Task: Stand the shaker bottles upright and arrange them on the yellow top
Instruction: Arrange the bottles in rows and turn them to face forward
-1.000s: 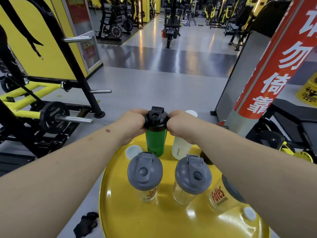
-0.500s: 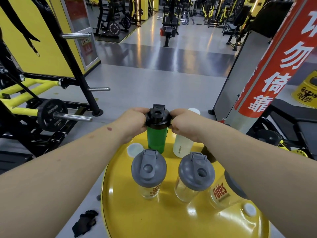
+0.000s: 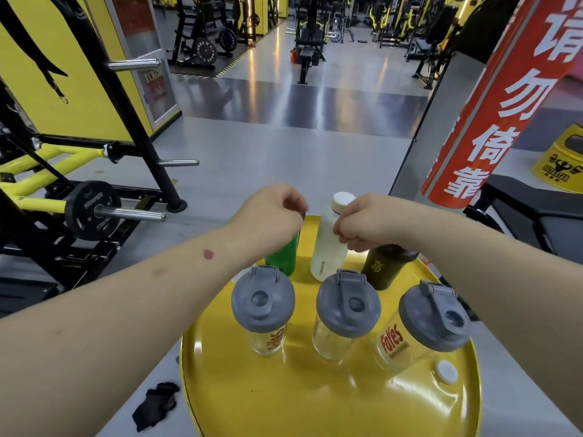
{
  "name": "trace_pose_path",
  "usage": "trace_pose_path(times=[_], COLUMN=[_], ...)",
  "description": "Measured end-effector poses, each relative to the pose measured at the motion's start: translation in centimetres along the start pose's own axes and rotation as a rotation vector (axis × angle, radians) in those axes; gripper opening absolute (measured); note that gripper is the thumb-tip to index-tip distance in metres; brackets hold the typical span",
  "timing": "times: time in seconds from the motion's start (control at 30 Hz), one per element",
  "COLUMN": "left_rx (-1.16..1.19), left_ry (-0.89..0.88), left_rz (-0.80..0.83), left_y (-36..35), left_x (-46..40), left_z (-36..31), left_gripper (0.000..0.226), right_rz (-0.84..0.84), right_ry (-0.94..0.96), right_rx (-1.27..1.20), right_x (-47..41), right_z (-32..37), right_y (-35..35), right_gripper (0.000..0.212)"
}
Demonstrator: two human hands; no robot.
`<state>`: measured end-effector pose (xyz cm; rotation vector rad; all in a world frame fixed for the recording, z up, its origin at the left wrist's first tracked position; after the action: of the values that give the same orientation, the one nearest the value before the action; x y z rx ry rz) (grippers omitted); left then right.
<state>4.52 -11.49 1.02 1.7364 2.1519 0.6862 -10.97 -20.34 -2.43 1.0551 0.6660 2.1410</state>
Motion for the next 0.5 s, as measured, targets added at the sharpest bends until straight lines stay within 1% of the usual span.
trace_pose_path(times=[0.07,0.1,0.13,0.17,0.2,0.23,0.27,0.33,0.4,0.5], left_rx=[-0.123,-0.241,-0.375,-0.509,-0.624,-0.702,-0.743,-0.770,-0.770,-0.761], left_ry=[-0.033,-0.062,-0.097,-0.130,-0.144,-0.139,-0.126,-0.134,-0.154,-0.175], left_rz=[0.234,0.335,0.423,0.496,0.547,0.584,0.608,0.617,0.571,0.488], left_y=[-3.3,-4.8,-6.2,-7.4,-8.2,-8.9,-9.4,-10.4,-10.9,-10.8], left_x=[1.1,1.7,2.2,2.8,3.3,3.7,4.0,4.4,4.3,4.0], left_z=[-0.9,-1.0,-1.0,-0.8,-0.5,-0.1,0.3,0.6,0.6,0.5], left_gripper=[0.034,0.036,0.039,0.048,0.060,0.072,0.081,0.084,0.076,0.064], right_rz=[0.103,0.188,0.287,0.373,0.434,0.472,0.489,0.492,0.433,0.330], right_ry=[-0.008,0.003,0.015,0.020,0.029,0.044,0.065,0.102,0.139,0.213], right_rx=[0.258,0.325,0.354,0.367,0.388,0.428,0.477,0.580,0.645,0.655], right_x=[1.4,2.2,3.0,3.7,4.3,4.6,4.8,5.0,5.1,4.7], right_z=[-1.2,-1.7,-2.2,-2.7,-3.1,-3.4,-3.6,-3.9,-3.6,-3.2], right_y=[-0.3,-1.0,-1.8,-2.5,-3.1,-3.7,-4.1,-4.8,-5.2,-5.6], right_gripper=[0.039,0.051,0.067,0.086,0.100,0.105,0.104,0.092,0.081,0.068])
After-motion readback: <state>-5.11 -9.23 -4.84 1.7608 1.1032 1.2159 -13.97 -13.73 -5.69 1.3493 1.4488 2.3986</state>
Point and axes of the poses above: each hand's wrist, its own x-axis away from the middle knuckle, its own y-axis out of the back of the hand, z = x × y, the point moved 10 cm from there along -x, towards the middle knuckle, and after that the axes turned 5 degrees about z, right-handed, at the moved point
